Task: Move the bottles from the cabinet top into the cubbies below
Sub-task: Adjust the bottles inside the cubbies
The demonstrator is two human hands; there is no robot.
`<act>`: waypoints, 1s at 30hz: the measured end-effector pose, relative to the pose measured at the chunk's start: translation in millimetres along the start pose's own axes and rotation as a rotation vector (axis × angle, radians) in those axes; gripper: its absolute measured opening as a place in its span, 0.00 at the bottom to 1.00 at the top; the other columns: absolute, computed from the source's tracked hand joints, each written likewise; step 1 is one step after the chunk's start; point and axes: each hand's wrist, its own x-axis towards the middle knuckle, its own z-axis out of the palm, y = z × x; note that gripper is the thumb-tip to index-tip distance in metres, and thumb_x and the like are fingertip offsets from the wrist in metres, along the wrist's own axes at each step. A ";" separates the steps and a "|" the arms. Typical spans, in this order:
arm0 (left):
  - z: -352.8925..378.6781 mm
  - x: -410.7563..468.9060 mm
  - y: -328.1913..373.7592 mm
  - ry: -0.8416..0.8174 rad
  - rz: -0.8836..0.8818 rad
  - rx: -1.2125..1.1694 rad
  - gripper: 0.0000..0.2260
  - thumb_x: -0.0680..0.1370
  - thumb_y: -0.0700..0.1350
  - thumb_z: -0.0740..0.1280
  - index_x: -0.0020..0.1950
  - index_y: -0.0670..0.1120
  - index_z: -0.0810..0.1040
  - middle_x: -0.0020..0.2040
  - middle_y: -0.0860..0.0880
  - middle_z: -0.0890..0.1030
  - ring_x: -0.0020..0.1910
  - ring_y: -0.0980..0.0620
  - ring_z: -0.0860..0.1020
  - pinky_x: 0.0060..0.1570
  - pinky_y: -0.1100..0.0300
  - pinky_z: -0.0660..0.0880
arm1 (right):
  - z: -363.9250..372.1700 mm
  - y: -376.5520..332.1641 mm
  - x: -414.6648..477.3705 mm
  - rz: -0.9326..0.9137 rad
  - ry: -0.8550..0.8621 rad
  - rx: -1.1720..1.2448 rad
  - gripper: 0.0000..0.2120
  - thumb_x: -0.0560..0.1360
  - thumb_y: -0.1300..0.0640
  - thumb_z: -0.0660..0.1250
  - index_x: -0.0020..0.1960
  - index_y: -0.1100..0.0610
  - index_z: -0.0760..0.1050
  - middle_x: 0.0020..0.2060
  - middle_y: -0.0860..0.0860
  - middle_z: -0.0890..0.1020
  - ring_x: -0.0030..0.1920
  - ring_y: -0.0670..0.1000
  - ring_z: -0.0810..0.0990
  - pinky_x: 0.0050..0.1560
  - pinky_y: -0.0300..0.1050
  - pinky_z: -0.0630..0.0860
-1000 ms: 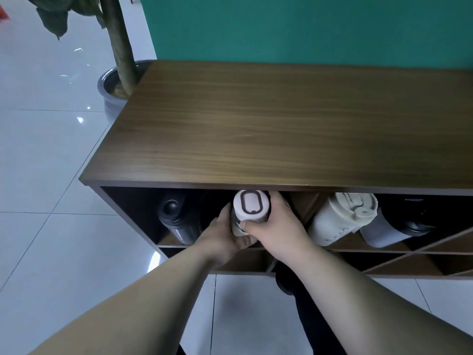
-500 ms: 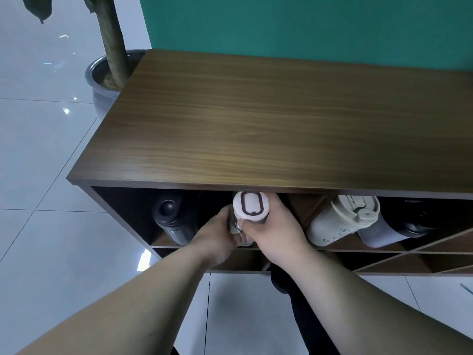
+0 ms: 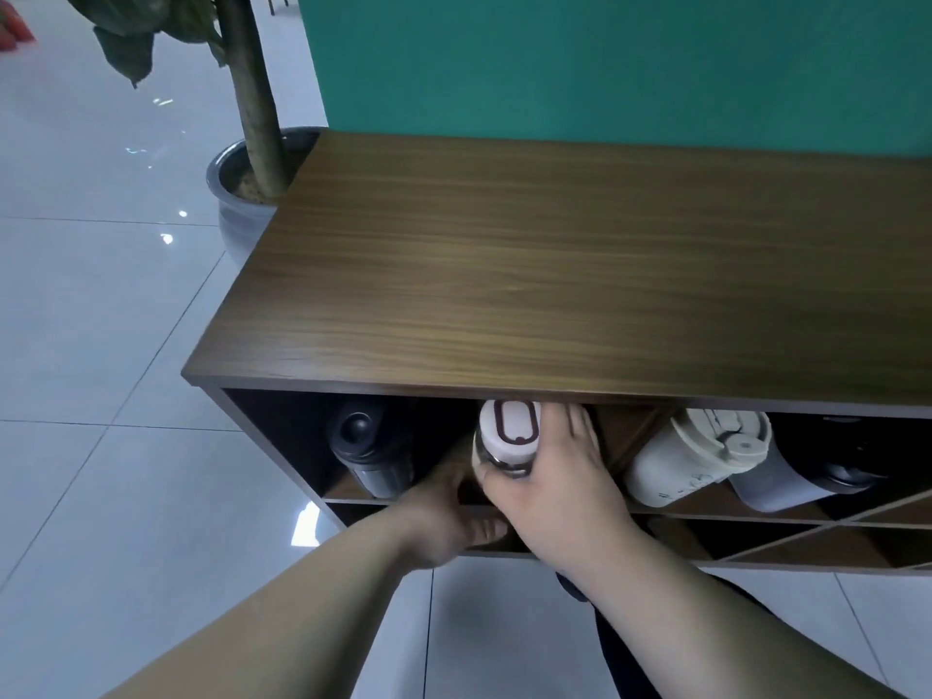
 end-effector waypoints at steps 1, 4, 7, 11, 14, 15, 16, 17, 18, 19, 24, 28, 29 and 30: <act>-1.0 -8.3 -5.4 -0.078 0.003 0.043 0.25 0.70 0.58 0.75 0.67 0.59 0.76 0.56 0.63 0.84 0.58 0.60 0.80 0.65 0.54 0.78 | -1.9 -7.9 -7.3 -0.080 0.014 -0.030 0.34 0.67 0.42 0.71 0.70 0.52 0.68 0.67 0.47 0.71 0.72 0.50 0.66 0.75 0.46 0.62; -13.1 -31.3 -22.9 -0.204 -0.024 0.193 0.18 0.77 0.52 0.70 0.67 0.56 0.79 0.58 0.62 0.82 0.59 0.59 0.77 0.67 0.58 0.73 | 0.9 -36.9 -25.2 -0.216 -0.140 -0.006 0.37 0.71 0.40 0.64 0.78 0.44 0.60 0.70 0.35 0.62 0.72 0.27 0.50 0.77 0.32 0.48; -35.1 -45.4 -38.8 -0.120 -0.075 0.204 0.21 0.75 0.56 0.66 0.69 0.58 0.77 0.68 0.55 0.80 0.66 0.50 0.77 0.69 0.52 0.74 | 24.7 -55.3 -23.8 -0.181 -0.349 0.008 0.42 0.75 0.44 0.68 0.82 0.42 0.48 0.78 0.38 0.56 0.76 0.32 0.49 0.70 0.25 0.44; -54.3 -45.2 -57.1 0.126 -0.151 0.010 0.38 0.72 0.57 0.71 0.80 0.52 0.63 0.70 0.50 0.78 0.63 0.49 0.78 0.63 0.55 0.76 | 61.3 -63.3 -4.1 -0.030 -0.350 0.040 0.54 0.72 0.42 0.73 0.83 0.48 0.40 0.83 0.48 0.50 0.82 0.49 0.50 0.75 0.37 0.51; -59.5 -40.3 -55.4 0.191 -0.140 -0.051 0.31 0.80 0.50 0.68 0.80 0.47 0.60 0.72 0.46 0.74 0.64 0.45 0.79 0.60 0.57 0.75 | 76.3 -60.3 9.8 0.014 -0.257 0.103 0.55 0.67 0.44 0.78 0.82 0.49 0.47 0.81 0.49 0.58 0.80 0.49 0.56 0.70 0.35 0.54; -61.5 -39.1 -54.3 0.195 -0.118 -0.055 0.28 0.82 0.49 0.67 0.79 0.47 0.61 0.73 0.45 0.73 0.65 0.45 0.78 0.62 0.57 0.75 | 79.9 -59.9 13.8 0.021 -0.234 0.119 0.54 0.66 0.44 0.79 0.81 0.48 0.50 0.79 0.49 0.61 0.79 0.49 0.59 0.70 0.36 0.56; -63.3 -39.3 -52.9 0.215 -0.113 -0.060 0.27 0.82 0.49 0.67 0.78 0.47 0.61 0.72 0.45 0.73 0.63 0.45 0.78 0.62 0.56 0.74 | 81.7 -60.0 16.9 0.032 -0.225 0.128 0.53 0.64 0.43 0.80 0.80 0.48 0.53 0.78 0.49 0.64 0.78 0.50 0.61 0.71 0.38 0.59; -64.6 -38.2 -51.8 0.239 -0.127 -0.080 0.27 0.81 0.50 0.68 0.77 0.46 0.62 0.69 0.46 0.75 0.60 0.45 0.78 0.61 0.55 0.75 | 82.9 -60.5 19.3 0.045 -0.227 0.133 0.53 0.63 0.42 0.80 0.80 0.48 0.54 0.77 0.49 0.66 0.77 0.50 0.63 0.72 0.41 0.61; -65.3 -36.6 -53.1 0.262 -0.129 -0.092 0.27 0.80 0.51 0.69 0.75 0.46 0.63 0.69 0.45 0.75 0.59 0.44 0.79 0.60 0.53 0.76 | 85.0 -60.8 21.6 0.055 -0.236 0.136 0.53 0.63 0.42 0.80 0.79 0.48 0.55 0.76 0.49 0.67 0.77 0.51 0.65 0.72 0.42 0.63; -65.9 -34.6 -55.5 0.269 -0.133 -0.093 0.28 0.80 0.51 0.70 0.75 0.46 0.63 0.70 0.44 0.75 0.60 0.43 0.79 0.60 0.53 0.77 | 87.4 -61.4 23.6 0.061 -0.241 0.143 0.52 0.63 0.42 0.80 0.78 0.48 0.56 0.75 0.49 0.68 0.76 0.51 0.66 0.70 0.43 0.64; -68.2 -27.2 -66.8 0.369 -0.096 -0.211 0.26 0.76 0.52 0.74 0.71 0.50 0.69 0.62 0.50 0.84 0.61 0.45 0.81 0.61 0.51 0.78 | 97.4 -65.7 30.9 0.097 -0.196 0.181 0.45 0.62 0.43 0.81 0.73 0.47 0.64 0.69 0.48 0.74 0.71 0.51 0.73 0.62 0.43 0.67; -67.6 -26.4 -69.0 0.357 -0.064 -0.232 0.21 0.74 0.54 0.75 0.64 0.52 0.74 0.55 0.55 0.86 0.56 0.50 0.83 0.58 0.49 0.81 | 99.9 -67.0 33.0 0.116 -0.210 0.190 0.40 0.65 0.45 0.80 0.72 0.44 0.66 0.67 0.45 0.77 0.68 0.50 0.75 0.58 0.41 0.67; -67.0 -25.7 -69.1 0.359 -0.060 -0.235 0.21 0.74 0.55 0.75 0.63 0.52 0.74 0.54 0.55 0.86 0.55 0.50 0.84 0.57 0.48 0.82 | 99.8 -66.8 33.1 0.117 -0.213 0.194 0.39 0.65 0.45 0.80 0.72 0.44 0.67 0.66 0.45 0.78 0.67 0.49 0.76 0.57 0.40 0.67; -66.5 -25.3 -68.8 0.362 -0.059 -0.237 0.21 0.73 0.57 0.74 0.62 0.52 0.74 0.54 0.55 0.86 0.54 0.50 0.84 0.56 0.47 0.82 | 99.0 -66.8 33.2 0.119 -0.214 0.198 0.39 0.66 0.46 0.80 0.72 0.44 0.67 0.64 0.44 0.78 0.67 0.48 0.76 0.57 0.40 0.67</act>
